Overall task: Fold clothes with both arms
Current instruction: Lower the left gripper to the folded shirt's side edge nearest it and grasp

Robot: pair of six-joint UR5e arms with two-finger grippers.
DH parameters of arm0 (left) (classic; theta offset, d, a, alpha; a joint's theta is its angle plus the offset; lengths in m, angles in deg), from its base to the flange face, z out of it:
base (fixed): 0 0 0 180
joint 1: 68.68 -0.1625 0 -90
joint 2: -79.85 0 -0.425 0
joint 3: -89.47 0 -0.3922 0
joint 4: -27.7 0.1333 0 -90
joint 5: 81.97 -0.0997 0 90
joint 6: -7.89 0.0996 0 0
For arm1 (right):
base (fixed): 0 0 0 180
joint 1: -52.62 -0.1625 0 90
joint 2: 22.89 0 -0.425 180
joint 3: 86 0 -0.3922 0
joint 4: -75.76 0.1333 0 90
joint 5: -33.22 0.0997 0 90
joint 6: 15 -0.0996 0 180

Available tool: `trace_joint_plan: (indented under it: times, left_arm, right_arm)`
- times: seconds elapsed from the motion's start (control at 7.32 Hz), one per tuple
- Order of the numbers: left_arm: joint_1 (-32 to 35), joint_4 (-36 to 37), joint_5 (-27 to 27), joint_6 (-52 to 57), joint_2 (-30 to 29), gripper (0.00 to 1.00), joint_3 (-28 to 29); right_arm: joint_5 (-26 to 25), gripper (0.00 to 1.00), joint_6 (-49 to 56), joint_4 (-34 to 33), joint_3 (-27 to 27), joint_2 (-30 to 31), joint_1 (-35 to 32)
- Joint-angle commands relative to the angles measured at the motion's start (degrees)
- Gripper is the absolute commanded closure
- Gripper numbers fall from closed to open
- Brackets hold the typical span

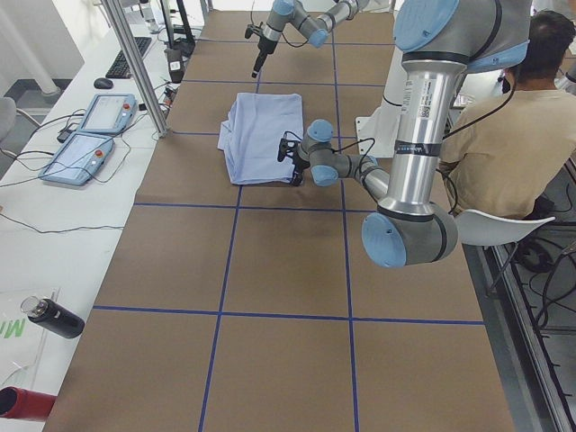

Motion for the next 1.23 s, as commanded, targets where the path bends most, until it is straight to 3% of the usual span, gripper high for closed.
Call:
trace_joint_plan:
  times: [0.0,0.14,0.27,0.41,0.82,1.09]
  left_arm:
    - [-1.50,-0.05,-0.37,0.05,-0.18,0.42,0.13]
    - [-1.77,-0.05,-0.37,0.05,-0.18,0.60,0.13]
    - [-1.86,-0.05,-0.37,0.05,-0.10,0.87,0.05]
    - [-1.86,-0.05,-0.37,0.05,-0.01,1.00,-0.30]
    - [-0.20,0.04,-0.11,5.71,2.97,1.00,-0.66]
    - [8.63,0.13,-0.29,16.08,2.98,1.00,2.22]
  right_arm:
    - [-0.04,0.00,0.00,0.00,-0.06,0.08,0.10]
    - [-0.04,0.00,0.00,0.00,-0.15,0.08,0.10]
    - [-0.21,0.00,0.00,0.00,-0.06,0.08,0.27]
    - [-0.47,0.00,-0.09,0.00,-0.06,0.08,0.54]
    - [-0.65,0.00,-0.18,0.08,-0.32,0.08,1.24]
    - [-0.74,0.00,-0.26,0.08,-0.50,0.08,1.77]
